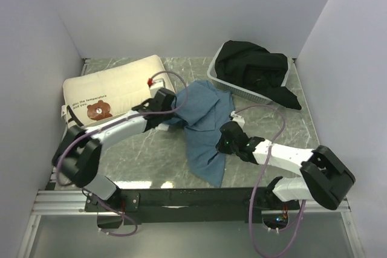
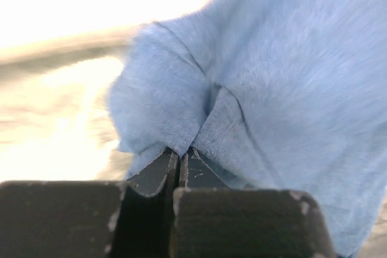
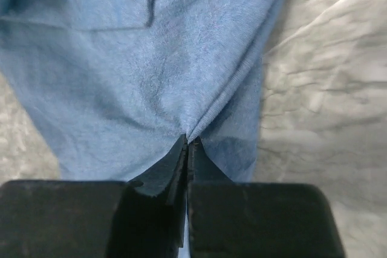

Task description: Put the pillow into the pillowcase

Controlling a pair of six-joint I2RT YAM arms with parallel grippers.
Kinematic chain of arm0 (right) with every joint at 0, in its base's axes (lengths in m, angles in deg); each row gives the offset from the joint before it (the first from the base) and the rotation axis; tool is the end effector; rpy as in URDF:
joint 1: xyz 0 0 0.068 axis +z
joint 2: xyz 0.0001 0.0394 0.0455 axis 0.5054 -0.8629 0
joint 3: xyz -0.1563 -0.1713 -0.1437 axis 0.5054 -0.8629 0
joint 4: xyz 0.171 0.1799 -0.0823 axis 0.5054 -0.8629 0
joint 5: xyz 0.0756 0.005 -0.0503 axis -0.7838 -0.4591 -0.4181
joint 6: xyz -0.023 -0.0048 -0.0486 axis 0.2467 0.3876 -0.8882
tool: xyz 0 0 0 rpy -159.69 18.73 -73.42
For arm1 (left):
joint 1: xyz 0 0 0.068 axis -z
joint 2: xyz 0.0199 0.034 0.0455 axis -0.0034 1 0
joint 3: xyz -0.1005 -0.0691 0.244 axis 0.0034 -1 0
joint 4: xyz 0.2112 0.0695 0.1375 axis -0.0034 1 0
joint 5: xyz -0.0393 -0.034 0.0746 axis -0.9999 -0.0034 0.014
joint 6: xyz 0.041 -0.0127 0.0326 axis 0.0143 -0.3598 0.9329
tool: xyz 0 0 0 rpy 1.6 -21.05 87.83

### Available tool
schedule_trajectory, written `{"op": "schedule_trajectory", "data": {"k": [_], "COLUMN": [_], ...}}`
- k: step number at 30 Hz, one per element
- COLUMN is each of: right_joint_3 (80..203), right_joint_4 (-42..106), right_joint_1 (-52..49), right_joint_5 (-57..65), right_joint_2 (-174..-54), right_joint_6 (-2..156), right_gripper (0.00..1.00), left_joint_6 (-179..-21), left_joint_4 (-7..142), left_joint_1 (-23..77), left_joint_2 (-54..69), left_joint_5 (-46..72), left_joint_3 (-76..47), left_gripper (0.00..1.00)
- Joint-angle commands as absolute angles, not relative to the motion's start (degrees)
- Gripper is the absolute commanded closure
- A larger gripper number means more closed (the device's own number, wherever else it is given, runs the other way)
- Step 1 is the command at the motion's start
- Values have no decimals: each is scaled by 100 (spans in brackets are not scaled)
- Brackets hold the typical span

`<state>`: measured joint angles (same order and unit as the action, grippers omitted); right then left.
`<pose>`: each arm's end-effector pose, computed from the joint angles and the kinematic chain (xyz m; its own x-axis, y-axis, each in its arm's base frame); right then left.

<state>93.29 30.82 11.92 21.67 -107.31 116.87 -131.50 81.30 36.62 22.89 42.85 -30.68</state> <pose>0.1759 0.1520 0.1483 -0.8034 0.2394 -0.5452 0.0041 0.9178 0.3970 0.2759 -0.1871 0.2124 -0.6538 -0.3108 -0.6898 -0.1465 0.9465 -0.2877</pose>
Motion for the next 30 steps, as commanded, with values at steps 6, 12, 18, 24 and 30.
{"op": "schedule_trajectory", "data": {"k": [6, 12, 18, 24, 30], "right_joint_3": [10470, 11979, 13019, 12416, 11502], "right_joint_4": [809, -204, -679, -513, 40], "right_joint_1": [-301, -1313, -1428, -1489, -1393], "right_joint_5": [2723, 2714, 3065, 3048, 1828], "right_joint_2": [-8381, -7650, -7552, -7684, -7904], "right_joint_6": [10869, 10463, 10287, 10260, 10076], "right_gripper": [100, 100, 100, 63, 42], "left_joint_6": [-12509, -12184, -12218, -12726, -13105], "left_joint_4": [9576, 10208, 10648, 10192, 9594], "left_joint_1": [2815, 2726, 2726, 2726, 2726], "left_joint_2": [-136, -1104, -1597, -1755, -1834], "left_joint_5": [5221, 5133, 4730, 3631, 3111], "left_joint_3": [-2128, -1267, -782, -2230, -3532], "left_gripper": [99, 99, 99, 96, 23]}}
